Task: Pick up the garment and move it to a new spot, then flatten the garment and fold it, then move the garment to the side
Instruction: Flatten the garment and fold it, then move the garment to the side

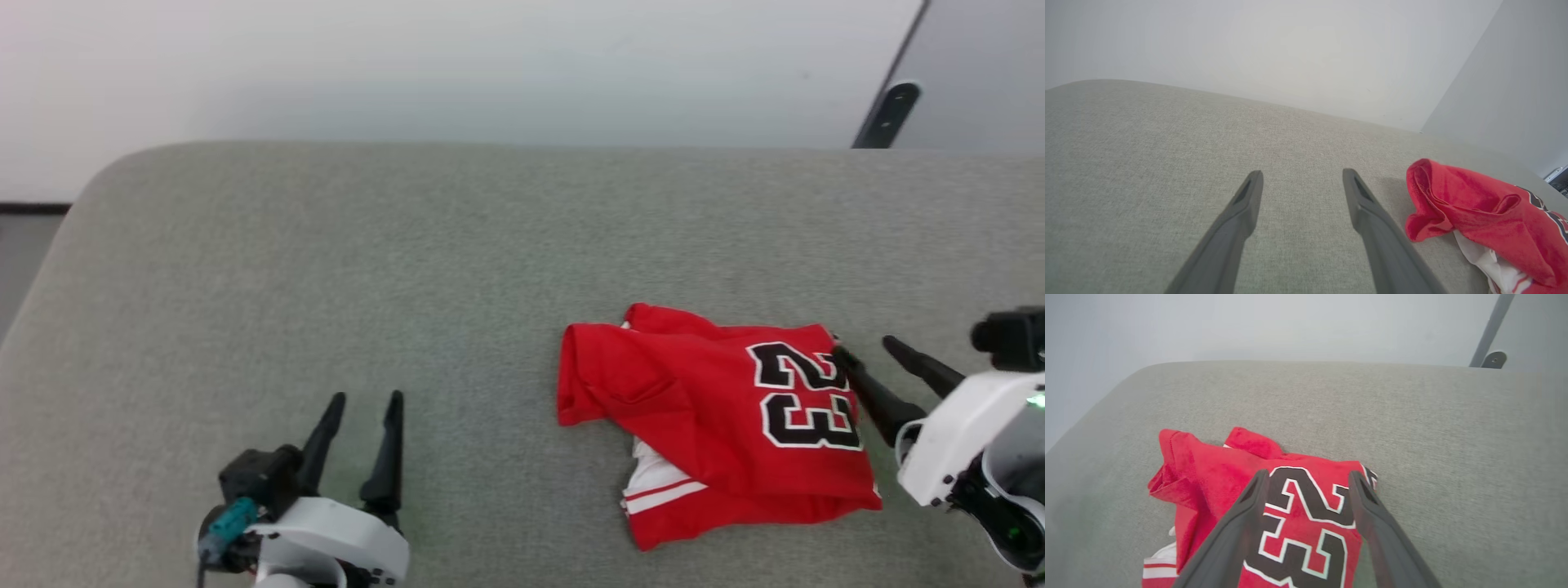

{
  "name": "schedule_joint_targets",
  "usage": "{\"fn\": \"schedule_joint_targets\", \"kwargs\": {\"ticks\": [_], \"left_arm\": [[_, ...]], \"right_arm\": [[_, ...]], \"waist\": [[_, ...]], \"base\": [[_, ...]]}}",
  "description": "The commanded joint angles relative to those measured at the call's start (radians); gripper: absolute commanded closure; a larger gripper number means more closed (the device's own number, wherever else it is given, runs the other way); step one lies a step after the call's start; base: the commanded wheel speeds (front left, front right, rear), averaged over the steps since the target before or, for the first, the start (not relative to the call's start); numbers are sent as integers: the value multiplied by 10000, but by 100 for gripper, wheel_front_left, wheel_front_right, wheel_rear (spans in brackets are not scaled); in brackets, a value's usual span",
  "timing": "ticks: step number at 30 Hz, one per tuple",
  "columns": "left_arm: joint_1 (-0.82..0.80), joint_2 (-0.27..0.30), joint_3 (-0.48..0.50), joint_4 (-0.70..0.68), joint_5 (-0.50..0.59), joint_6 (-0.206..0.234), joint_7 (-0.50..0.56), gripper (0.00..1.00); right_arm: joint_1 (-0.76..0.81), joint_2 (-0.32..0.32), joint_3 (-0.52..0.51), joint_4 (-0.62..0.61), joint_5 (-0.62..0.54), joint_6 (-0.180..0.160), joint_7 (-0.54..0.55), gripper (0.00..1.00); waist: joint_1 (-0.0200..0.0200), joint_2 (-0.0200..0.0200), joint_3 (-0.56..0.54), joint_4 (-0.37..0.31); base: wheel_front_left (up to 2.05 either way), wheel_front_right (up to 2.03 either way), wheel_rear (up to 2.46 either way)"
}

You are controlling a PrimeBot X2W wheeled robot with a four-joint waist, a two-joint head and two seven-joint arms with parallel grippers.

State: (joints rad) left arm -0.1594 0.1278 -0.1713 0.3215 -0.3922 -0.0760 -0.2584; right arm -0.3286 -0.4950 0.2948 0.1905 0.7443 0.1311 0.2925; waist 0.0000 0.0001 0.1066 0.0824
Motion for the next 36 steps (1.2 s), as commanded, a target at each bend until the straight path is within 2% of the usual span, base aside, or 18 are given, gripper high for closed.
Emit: {"fn": "schedule_joint_targets", "kwargs": {"ticks": [1,11,17,22,28,36], "left_arm": [[106,117,121,-22,-104,68,17,0],[647,445,346,-326,-284,217,123,0],[1343,654,457,-688,-389,282,230,0],[2143,806,620,-1456,-447,571,338,0],[3042,934,783,-2760,-316,1118,668,0],[3457,1041,765,-3685,-311,1386,1107,0]], "right_arm": [[284,21,-227,82,-38,-9,-407,0],[1132,-101,-1113,-55,-707,-9,-1517,0],[1865,156,-1822,-488,-1004,-9,-1761,0],[2480,294,-2306,-937,-1168,-9,-1699,0],[3037,540,-2702,-1468,-1232,-9,-1463,0],[3385,799,-3049,-1996,-1425,-9,-1169,0]], "waist": [[0,-1,-359,-496],[0,-1,-852,-950],[0,-1,-1216,-1106],[0,-1,-1420,-1238],[0,-1,-1486,-1284],[0,-1,-1490,-1147]], "base": [[0,0,0],[0,0,0],[0,0,0],[0,0,0],[0,0,0],[0,0,0]]}}
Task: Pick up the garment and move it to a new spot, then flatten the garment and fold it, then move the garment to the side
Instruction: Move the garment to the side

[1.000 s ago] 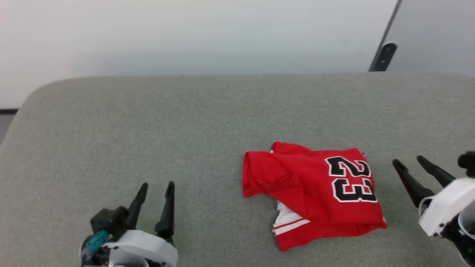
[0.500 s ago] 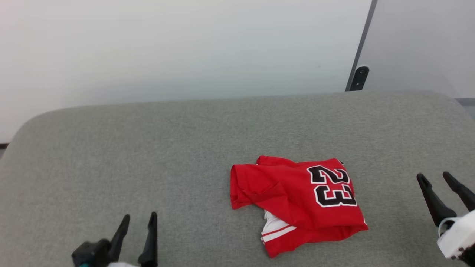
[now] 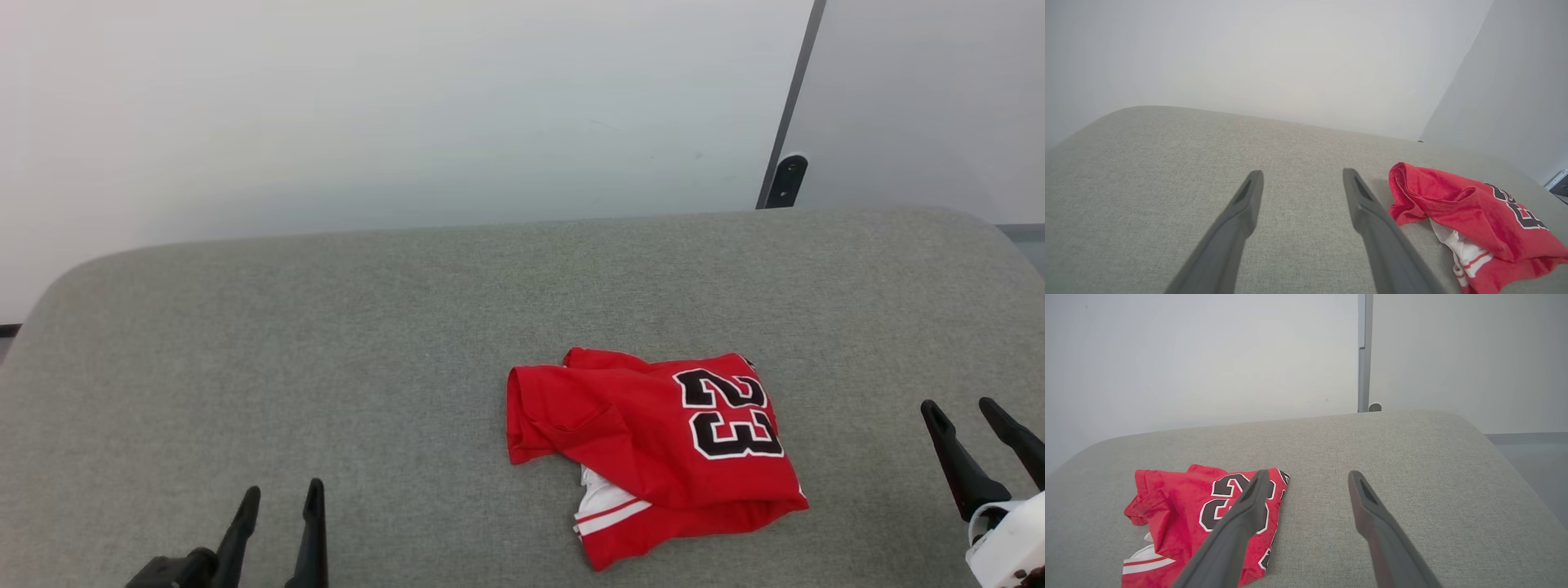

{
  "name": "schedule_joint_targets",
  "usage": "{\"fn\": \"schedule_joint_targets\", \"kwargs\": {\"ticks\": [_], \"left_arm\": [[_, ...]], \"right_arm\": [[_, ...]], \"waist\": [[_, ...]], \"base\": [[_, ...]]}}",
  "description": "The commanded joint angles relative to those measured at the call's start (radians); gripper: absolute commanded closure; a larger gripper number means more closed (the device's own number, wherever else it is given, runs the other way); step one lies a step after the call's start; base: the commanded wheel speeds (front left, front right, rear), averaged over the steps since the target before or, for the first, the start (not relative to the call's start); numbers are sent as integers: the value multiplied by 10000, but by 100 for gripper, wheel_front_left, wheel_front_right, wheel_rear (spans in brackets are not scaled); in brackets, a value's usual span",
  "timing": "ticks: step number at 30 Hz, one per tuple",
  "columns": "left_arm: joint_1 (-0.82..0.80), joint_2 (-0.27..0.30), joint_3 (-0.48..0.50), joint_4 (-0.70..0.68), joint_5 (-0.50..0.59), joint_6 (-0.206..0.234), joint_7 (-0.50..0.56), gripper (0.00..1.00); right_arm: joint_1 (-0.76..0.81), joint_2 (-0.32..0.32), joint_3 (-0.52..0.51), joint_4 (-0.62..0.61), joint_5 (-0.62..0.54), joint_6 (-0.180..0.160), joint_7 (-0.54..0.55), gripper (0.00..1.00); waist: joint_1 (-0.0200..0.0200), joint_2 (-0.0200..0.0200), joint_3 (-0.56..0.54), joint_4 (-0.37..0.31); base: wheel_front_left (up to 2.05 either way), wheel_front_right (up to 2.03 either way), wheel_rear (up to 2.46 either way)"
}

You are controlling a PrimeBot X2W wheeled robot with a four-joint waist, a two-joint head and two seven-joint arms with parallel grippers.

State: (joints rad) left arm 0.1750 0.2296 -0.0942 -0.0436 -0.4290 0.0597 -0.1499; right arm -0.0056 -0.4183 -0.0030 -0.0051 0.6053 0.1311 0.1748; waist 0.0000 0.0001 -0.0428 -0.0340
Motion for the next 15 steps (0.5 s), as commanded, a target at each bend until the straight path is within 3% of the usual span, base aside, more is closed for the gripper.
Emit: {"fn": "schedule_joint_targets", "kwargs": {"ticks": [1,15], "left_arm": [[115,11,-26,-93,59,52,55,0],[118,-11,-213,-357,83,206,202,0]], "right_arm": [[160,76,-79,-85,-51,-9,54,0],[304,366,-196,-409,-259,-9,359,0]], "waist": [[0,-1,6,31],[0,-1,-20,149]], "base": [[0,0,0],[0,0,0]]}}
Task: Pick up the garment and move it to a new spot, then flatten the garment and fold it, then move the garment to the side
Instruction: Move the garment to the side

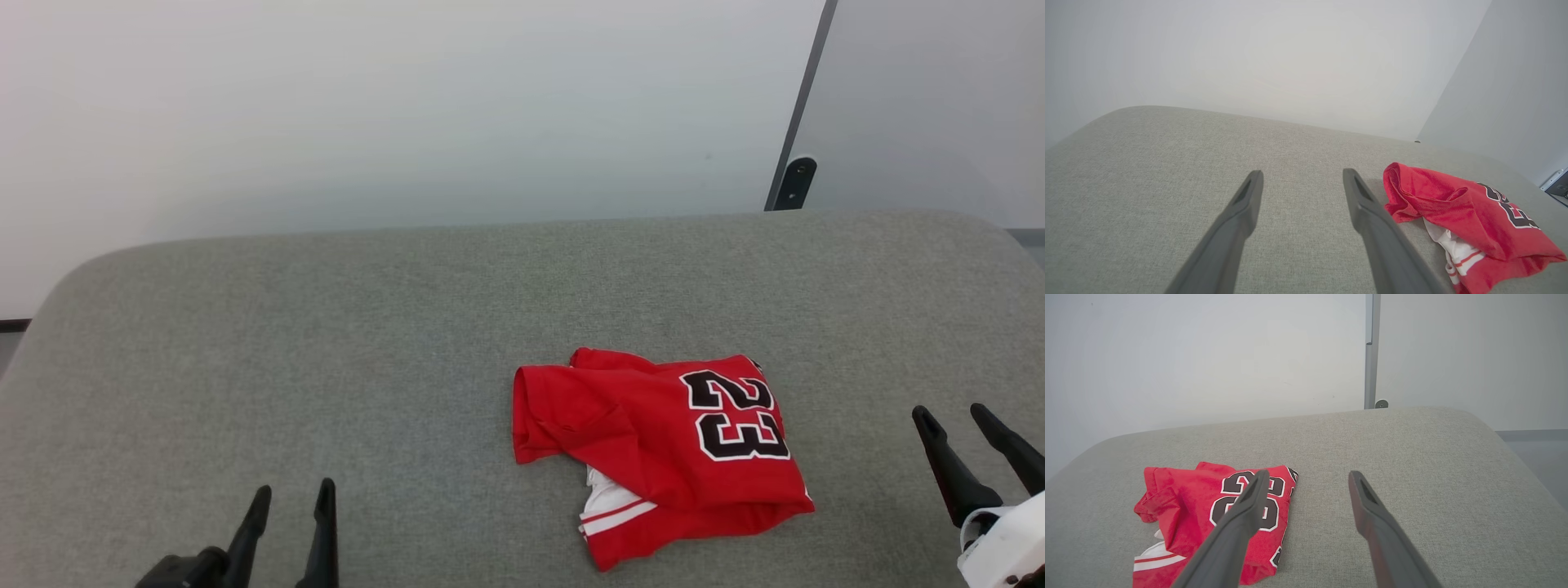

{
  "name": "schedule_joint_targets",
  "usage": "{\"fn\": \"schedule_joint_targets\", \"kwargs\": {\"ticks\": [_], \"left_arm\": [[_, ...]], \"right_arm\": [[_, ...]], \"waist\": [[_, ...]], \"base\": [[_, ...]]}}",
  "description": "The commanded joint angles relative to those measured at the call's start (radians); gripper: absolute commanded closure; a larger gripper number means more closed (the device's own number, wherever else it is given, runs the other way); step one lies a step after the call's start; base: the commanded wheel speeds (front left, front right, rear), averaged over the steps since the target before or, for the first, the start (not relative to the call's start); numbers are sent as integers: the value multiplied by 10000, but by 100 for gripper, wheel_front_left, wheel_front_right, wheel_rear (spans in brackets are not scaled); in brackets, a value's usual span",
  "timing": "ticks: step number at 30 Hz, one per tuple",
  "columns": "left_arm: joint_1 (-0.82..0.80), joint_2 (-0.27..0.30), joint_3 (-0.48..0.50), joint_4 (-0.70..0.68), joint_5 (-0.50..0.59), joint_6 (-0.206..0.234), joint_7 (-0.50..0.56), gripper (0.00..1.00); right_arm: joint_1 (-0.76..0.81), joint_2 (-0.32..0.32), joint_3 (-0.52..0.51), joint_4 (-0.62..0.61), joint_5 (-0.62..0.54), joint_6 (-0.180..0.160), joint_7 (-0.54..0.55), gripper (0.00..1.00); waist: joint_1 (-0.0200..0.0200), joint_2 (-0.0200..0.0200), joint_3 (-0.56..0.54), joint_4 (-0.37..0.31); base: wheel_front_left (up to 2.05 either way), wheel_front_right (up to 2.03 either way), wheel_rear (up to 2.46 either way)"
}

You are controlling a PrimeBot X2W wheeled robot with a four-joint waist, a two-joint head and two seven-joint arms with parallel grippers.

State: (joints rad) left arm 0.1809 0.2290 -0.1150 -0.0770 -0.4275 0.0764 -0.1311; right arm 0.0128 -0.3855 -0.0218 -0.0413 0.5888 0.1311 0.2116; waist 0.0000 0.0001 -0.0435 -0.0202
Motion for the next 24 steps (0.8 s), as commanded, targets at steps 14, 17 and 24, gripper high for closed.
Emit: {"fn": "schedule_joint_targets", "kwargs": {"ticks": [14,17,24], "left_arm": [[-645,-249,-621,381,121,-198,-17,0],[-945,-311,-766,520,142,-283,-88,0],[-1774,-583,-1120,1138,221,-518,-397,0]], "right_arm": [[-1648,-452,1194,945,65,-9,2111,0],[-2307,-575,1508,1476,217,-9,2809,0],[-3588,-998,2416,2896,787,-9,4189,0]], "waist": [[0,-1,417,717],[0,-1,780,967],[0,-1,1561,1521]], "base": [[0,0,0],[0,0,0],[0,0,0]]}}
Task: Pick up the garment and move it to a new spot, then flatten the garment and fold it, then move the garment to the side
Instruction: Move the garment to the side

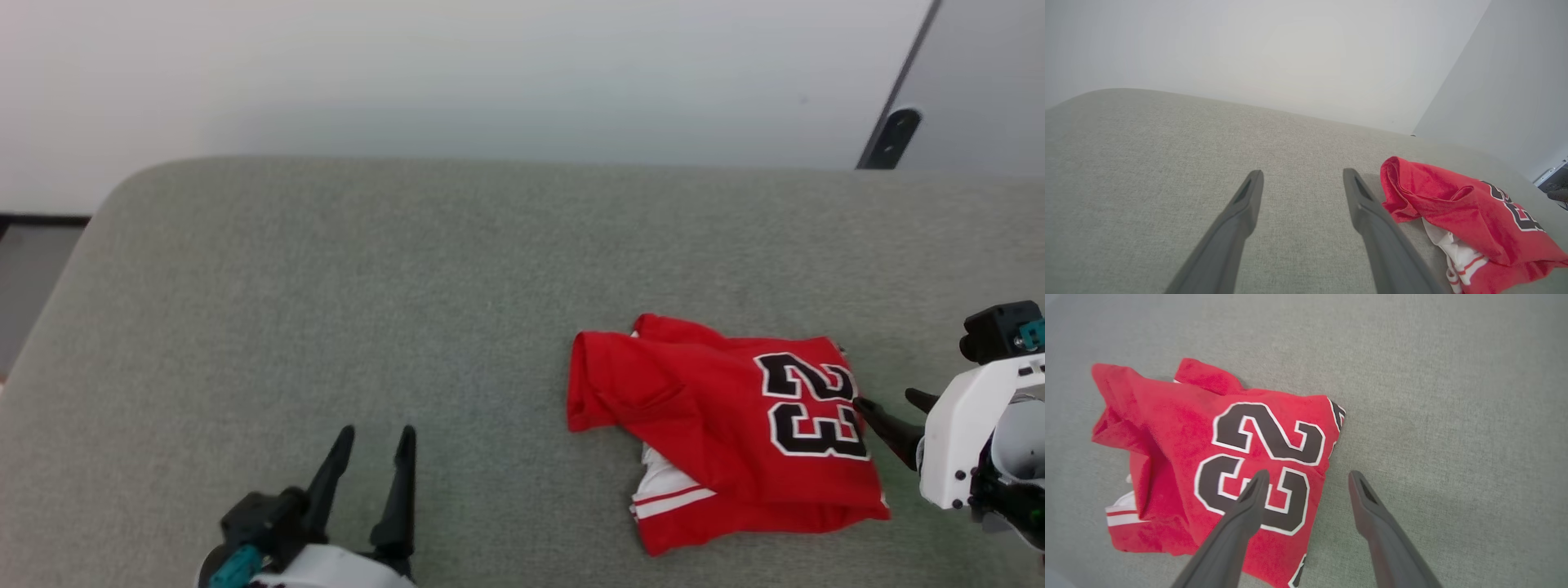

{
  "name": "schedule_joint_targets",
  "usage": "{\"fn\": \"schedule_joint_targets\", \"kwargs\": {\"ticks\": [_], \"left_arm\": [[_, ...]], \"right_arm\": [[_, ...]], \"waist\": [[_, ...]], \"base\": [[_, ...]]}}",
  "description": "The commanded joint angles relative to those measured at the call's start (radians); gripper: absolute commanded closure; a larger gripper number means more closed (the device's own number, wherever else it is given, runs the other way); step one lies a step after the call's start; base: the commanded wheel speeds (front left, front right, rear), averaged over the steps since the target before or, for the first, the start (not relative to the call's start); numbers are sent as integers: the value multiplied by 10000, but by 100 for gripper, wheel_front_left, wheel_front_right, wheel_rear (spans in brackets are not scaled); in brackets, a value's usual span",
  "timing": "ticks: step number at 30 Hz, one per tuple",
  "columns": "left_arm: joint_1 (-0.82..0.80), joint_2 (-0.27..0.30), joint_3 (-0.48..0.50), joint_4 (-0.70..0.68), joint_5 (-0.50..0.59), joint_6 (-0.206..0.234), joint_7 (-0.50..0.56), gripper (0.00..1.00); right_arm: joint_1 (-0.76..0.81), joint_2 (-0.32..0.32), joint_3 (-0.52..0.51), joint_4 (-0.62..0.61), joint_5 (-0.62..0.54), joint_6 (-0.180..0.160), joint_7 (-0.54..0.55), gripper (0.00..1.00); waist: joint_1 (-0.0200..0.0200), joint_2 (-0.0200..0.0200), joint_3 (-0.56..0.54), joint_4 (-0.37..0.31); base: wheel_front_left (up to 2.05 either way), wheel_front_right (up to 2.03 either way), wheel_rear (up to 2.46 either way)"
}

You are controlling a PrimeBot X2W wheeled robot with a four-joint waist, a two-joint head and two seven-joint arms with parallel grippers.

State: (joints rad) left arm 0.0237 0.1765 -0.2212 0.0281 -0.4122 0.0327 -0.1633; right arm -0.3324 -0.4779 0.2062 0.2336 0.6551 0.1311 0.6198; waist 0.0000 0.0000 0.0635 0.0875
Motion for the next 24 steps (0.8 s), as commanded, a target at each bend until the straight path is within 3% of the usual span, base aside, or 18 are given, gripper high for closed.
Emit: {"fn": "schedule_joint_targets", "kwargs": {"ticks": [1,13,20,21,22,23,24], "left_arm": [[-323,-105,-112,170,79,-121,-120,0],[-1155,-477,-290,1046,-7,-348,-665,0],[-1505,-640,-344,1473,18,-467,-865,0],[-1539,-653,-337,1537,13,-486,-878,0],[-1576,-668,-324,1599,9,-504,-903,0],[-1614,-681,-312,1647,12,-498,-913,0],[-1652,-691,-300,1686,20,-520,-936,0]], "right_arm": [[-290,-108,158,329,265,-9,170,0],[-980,-728,1231,1775,700,-10,777,0],[-923,-493,1842,2499,918,-15,892,0],[-936,-467,1902,2552,929,-15,854,7],[-942,-448,1955,2587,961,-15,822,44],[-948,-414,2024,2611,1001,-15,802,67],[-966,-397,2034,2611,1074,-15,744,96]], "waist": [[0,0,593,516],[0,0,1410,960],[0,0,1665,1047],[0,0,1675,1042],[0,0,1687,1034],[0,0,1695,1020],[0,0,1703,1004]], "base": [[0,0,0],[0,0,0],[0,0,0],[0,0,0],[0,0,0],[0,0,0],[0,0,0]]}}
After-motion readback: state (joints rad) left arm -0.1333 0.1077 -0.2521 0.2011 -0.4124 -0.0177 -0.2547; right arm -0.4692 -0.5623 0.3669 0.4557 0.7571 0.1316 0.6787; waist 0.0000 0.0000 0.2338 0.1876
